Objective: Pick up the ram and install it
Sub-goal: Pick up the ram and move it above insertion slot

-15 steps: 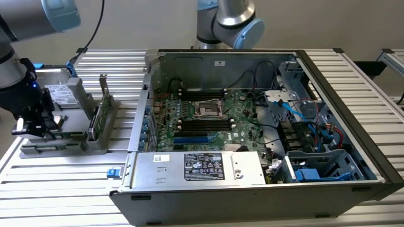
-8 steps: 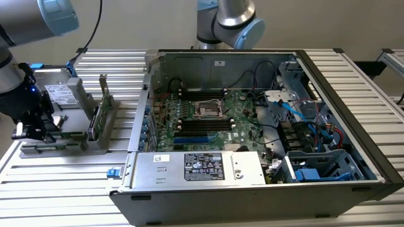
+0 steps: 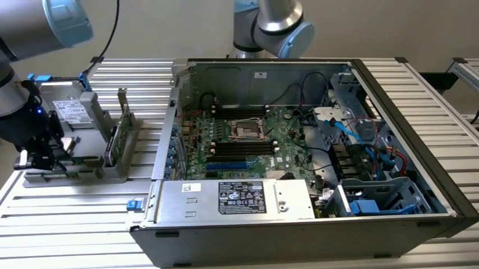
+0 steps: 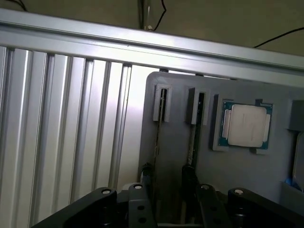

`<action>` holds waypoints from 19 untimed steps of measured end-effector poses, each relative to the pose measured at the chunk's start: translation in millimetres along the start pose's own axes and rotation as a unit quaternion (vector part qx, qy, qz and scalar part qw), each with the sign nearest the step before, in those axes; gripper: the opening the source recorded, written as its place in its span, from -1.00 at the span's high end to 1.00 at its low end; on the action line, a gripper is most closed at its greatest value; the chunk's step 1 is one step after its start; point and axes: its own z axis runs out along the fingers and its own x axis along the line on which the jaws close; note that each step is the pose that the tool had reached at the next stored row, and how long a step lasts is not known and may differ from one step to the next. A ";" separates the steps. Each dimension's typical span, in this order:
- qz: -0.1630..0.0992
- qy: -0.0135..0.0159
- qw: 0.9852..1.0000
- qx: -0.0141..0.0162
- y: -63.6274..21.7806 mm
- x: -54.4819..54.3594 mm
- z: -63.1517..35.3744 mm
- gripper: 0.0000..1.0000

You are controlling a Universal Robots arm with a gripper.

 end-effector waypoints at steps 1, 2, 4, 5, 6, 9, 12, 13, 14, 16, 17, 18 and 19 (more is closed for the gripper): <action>0.000 -0.001 1.000 -0.001 0.1 0.8 0.3 0.22; 0.000 -0.001 1.000 -0.001 0.2 1.7 0.7 0.22; 0.000 -0.003 1.000 -0.002 0.5 4.2 1.8 0.22; 0.000 -0.005 1.000 -0.002 0.6 5.7 2.7 0.22; 0.000 -0.006 1.000 -0.002 0.7 7.0 3.5 0.22; 0.000 -0.009 1.000 -0.001 0.8 9.3 6.1 0.22; 0.000 -0.010 1.000 -0.001 0.8 9.7 7.9 0.22; 0.000 -0.010 1.000 -0.001 0.8 10.1 8.7 0.22; 0.000 -0.011 1.000 -0.001 0.8 10.8 9.9 0.22; 0.000 -0.012 1.000 -0.001 0.7 11.9 12.1 0.22; 0.000 -0.013 1.000 -0.001 0.5 12.3 13.1 0.22; 0.000 -0.013 1.000 -0.001 0.0 12.6 13.8 0.22; 0.000 -0.013 1.000 -0.001 -0.6 12.8 14.2 0.22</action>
